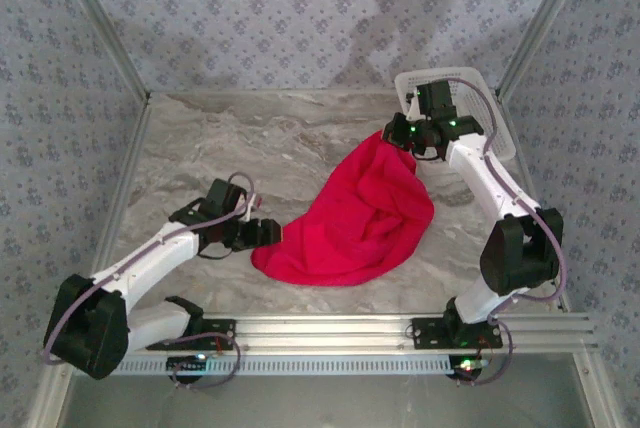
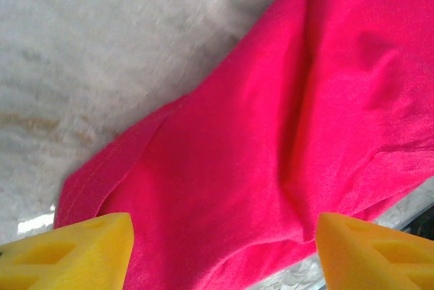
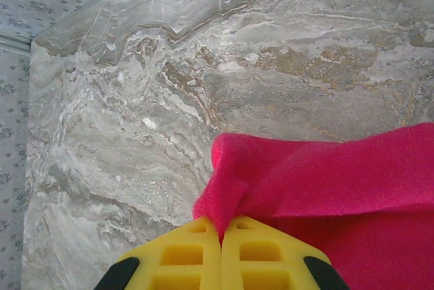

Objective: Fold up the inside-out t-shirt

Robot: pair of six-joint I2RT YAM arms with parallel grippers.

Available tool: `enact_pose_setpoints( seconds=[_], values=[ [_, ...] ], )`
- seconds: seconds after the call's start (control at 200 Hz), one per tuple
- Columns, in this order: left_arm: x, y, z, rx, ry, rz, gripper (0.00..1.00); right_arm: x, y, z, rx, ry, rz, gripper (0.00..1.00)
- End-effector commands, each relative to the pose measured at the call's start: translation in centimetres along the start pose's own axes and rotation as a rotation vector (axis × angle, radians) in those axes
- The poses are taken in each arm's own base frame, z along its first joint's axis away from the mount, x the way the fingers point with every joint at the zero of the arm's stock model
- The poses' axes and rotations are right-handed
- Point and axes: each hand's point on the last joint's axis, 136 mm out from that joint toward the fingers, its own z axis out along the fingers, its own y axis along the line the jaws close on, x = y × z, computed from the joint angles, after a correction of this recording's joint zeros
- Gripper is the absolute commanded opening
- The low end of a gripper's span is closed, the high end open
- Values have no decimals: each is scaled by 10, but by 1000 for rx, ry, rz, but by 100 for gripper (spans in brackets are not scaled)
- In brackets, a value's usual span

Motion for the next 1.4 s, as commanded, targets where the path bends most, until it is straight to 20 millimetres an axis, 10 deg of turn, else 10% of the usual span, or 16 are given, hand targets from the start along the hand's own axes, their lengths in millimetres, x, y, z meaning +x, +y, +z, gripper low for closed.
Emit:
enact_pose_setpoints(
  seconds=[0.0,0.15,0.28,0.41,0.625,0.745,0.924,1.169,1.394],
  values=[
    [7,3,10,10,-6,-51,73,1,-4,-3,17,12,-3,0],
    [21,20,43,-50,56,-63,63,-1,1,-8,-1,4,4,0],
    [17,27,54,-106,99,-57,0,0,4,-20,-5,8,5,0],
    [-32,18,12,-92,-51,-62,0,-9,7,-49,-14,-37,5,0],
    [-155,11,-165,14,-617,-162,0,-37,-12,-109,1,-184,74,0],
    [-187,-7,-217,42,-688,-120,0,-46,-2,-131,-47,-245,98,0],
    [-189,5,-228,-16,-694,-123,0,-24,-9,-136,-22,-224,96,0],
    [-158,69,-196,-106,-657,-273,0,33,-83,-88,113,-107,184,0],
    [-170,96,-198,-150,-644,-359,0,12,-97,-72,145,-105,172,0]
  ],
)
